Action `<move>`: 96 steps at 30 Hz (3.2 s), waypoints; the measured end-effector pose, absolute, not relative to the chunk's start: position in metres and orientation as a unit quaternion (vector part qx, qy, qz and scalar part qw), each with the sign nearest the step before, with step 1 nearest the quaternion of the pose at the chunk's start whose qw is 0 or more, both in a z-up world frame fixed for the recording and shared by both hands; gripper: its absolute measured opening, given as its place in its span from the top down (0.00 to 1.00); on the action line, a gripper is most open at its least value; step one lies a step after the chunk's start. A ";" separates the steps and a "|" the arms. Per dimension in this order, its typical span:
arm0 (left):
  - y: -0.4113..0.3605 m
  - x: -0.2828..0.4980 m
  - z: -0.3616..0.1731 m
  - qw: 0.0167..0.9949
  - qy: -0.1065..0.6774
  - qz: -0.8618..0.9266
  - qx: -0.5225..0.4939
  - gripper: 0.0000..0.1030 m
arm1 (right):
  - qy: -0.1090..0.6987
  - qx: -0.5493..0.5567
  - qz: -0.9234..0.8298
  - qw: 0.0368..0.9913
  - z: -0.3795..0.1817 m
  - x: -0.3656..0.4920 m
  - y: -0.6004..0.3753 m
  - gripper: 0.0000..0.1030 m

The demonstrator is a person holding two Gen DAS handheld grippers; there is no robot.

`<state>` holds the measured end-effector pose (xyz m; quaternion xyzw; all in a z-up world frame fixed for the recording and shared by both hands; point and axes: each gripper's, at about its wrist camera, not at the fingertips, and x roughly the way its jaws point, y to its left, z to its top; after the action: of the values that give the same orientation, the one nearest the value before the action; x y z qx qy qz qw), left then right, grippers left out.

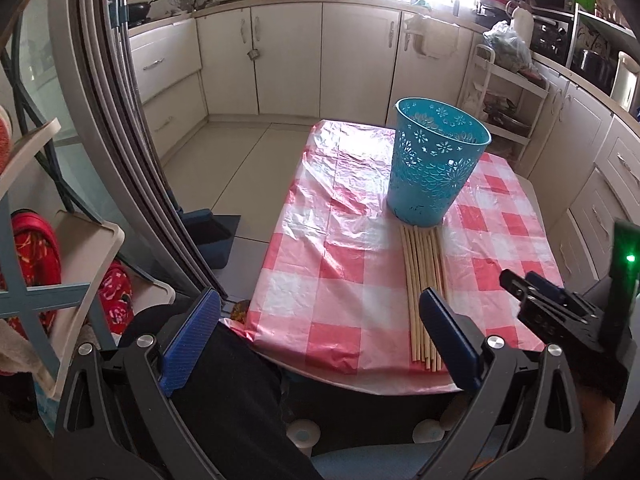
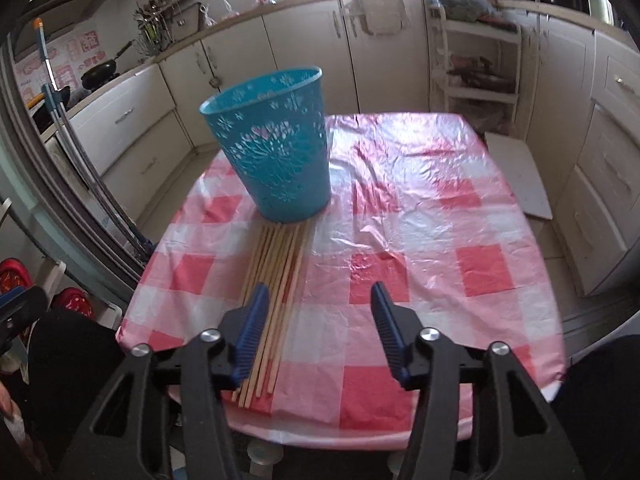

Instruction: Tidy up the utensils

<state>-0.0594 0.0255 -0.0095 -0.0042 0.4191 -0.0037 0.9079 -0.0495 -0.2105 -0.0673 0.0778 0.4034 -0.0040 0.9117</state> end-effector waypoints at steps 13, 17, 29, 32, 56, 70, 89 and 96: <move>0.017 -0.008 -0.050 0.885 0.465 -0.017 -0.004 0.07 | 0.455 0.076 0.015 0.887 -0.119 0.044 -0.176 0.78; 0.011 0.000 -0.055 0.883 0.470 -0.022 -0.002 0.07 | 0.454 0.057 0.032 0.888 -0.120 0.048 -0.179 0.84; -0.041 0.070 -0.119 0.843 0.536 -0.042 0.022 0.07 | 0.470 0.056 0.099 0.875 -0.120 0.038 -0.215 0.90; -0.053 0.083 -0.132 0.841 0.539 -0.030 0.040 0.07 | 0.468 0.074 0.105 0.874 -0.119 0.043 -0.222 0.90; -0.079 0.120 -0.147 0.846 0.527 -0.062 0.056 0.63 | 0.457 0.116 0.125 0.873 -0.123 0.041 -0.222 0.90; -0.044 0.103 -0.091 0.861 0.497 -0.107 -0.005 0.95 | 0.445 0.112 0.128 0.879 -0.122 0.047 -0.218 0.89; -0.066 0.131 0.113 0.970 0.166 -0.134 -0.118 0.95 | 0.432 0.089 0.141 0.887 -0.121 0.042 -0.208 0.69; -0.093 0.181 0.069 0.975 0.180 -0.087 -0.093 0.95 | 0.432 0.082 0.148 0.886 -0.121 0.044 -0.206 0.65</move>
<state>0.1813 -0.0933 0.0691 -0.0926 0.1801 -0.0872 0.9754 0.0437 -0.2055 -0.1210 0.0817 0.4317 0.1476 0.8861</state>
